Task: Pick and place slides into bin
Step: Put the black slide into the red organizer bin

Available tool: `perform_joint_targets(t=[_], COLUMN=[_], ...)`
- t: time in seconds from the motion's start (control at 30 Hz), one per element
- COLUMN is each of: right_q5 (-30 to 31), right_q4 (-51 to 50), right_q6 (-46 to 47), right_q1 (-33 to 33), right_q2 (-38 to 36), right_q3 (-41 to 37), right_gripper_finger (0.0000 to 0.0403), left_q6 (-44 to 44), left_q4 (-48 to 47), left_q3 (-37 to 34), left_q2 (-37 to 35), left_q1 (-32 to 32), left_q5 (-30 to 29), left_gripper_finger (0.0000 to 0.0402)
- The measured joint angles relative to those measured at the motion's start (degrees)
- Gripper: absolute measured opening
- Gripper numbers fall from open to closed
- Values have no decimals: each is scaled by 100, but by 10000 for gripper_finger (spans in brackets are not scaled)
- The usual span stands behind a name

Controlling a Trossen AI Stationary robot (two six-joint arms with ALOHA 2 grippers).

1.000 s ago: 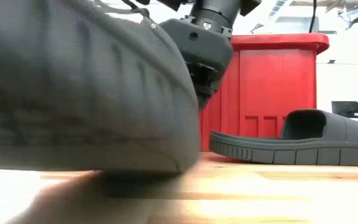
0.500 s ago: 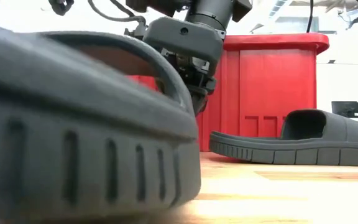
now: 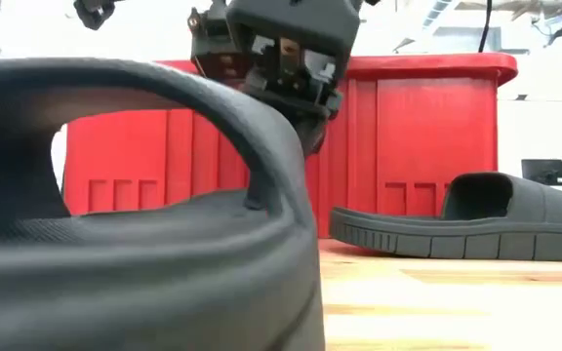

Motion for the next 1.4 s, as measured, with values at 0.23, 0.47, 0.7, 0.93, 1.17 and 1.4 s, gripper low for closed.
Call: perform_joint_targets(t=[0.23,0.47,0.7,0.93,1.17,1.4], right_q5=[294,820,1300,1971,2142,2707], right_q4=[-806,-1696,-2530,-3682,-4209,-4549], right_q6=[-259,-526,-885,-1079,-942,-945], right_q1=[66,79,108,182,276,443], right_q2=[0,-2,-13,-42,-900,-1698], right_q3=[592,1315,2228,3345,3181,3179], right_gripper_finger=[1,0,0,0,0,0], left_q6=[-2,-7,-101,-173,-166,-170], left_q4=[-48,-54,-142,-132,-146,-146], left_q3=[0,0,0,0,0,0], left_q2=[-1,-1,1,1,-1,1], left_q1=[0,0,0,0,2,2], left_q5=[-161,-163,-163,-167,-895,-1608], left_gripper_finger=[190,190,190,190,190,190])
